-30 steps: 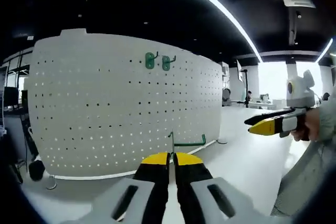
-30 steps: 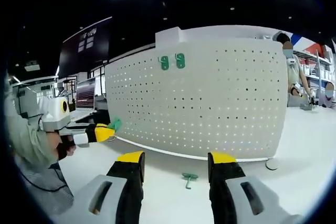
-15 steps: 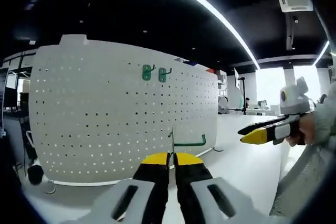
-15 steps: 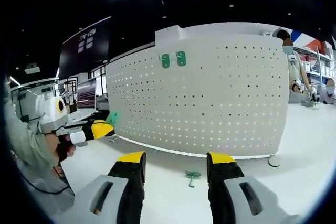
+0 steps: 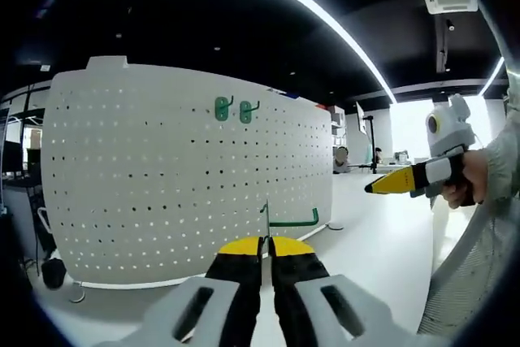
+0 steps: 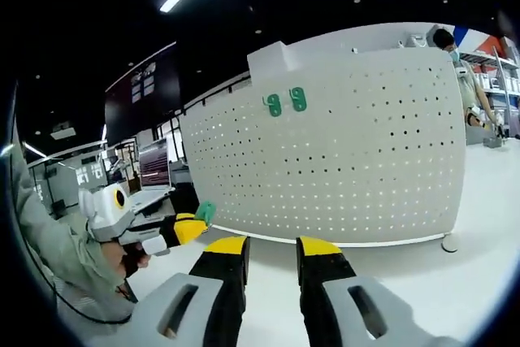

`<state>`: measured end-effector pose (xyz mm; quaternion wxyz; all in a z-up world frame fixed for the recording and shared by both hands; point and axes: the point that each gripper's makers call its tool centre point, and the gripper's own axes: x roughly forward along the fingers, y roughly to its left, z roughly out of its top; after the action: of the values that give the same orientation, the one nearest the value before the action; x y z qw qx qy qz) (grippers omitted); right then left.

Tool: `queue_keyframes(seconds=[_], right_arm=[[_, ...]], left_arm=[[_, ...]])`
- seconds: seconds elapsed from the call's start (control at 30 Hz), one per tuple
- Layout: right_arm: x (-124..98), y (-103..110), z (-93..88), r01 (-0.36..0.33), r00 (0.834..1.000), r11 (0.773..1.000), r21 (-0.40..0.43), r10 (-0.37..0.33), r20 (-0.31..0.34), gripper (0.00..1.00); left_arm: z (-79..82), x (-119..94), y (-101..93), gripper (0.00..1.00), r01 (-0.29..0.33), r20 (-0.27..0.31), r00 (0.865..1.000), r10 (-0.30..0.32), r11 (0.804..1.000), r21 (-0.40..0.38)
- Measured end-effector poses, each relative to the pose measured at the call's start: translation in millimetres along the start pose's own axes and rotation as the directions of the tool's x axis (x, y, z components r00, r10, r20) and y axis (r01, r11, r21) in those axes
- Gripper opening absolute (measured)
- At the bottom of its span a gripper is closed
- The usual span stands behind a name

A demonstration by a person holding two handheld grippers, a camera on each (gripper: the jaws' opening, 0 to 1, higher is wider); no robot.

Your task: Insert the hook assembly into the mounting plate slot until the hook locks in place.

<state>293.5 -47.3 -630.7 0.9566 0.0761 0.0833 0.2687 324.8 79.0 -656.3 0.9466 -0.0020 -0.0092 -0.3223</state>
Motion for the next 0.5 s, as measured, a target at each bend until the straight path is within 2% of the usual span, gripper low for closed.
queue_keyframes(seconds=[0.33,0.5], right_arm=[[6.1,25.0,17.7,-0.074,0.997,0.997,0.028,0.073,0.017,0.16],[9.7,35.3,20.1,-0.099,0.995,0.994,0.04,0.098,0.015,0.16]], left_arm=[[11.6,-0.4,-8.3,0.03,0.03,0.042,0.999,-0.031,0.999,0.024],[15.7,0.0,-13.2,0.03,0.047,0.057,0.997,-0.049,0.998,0.032]])
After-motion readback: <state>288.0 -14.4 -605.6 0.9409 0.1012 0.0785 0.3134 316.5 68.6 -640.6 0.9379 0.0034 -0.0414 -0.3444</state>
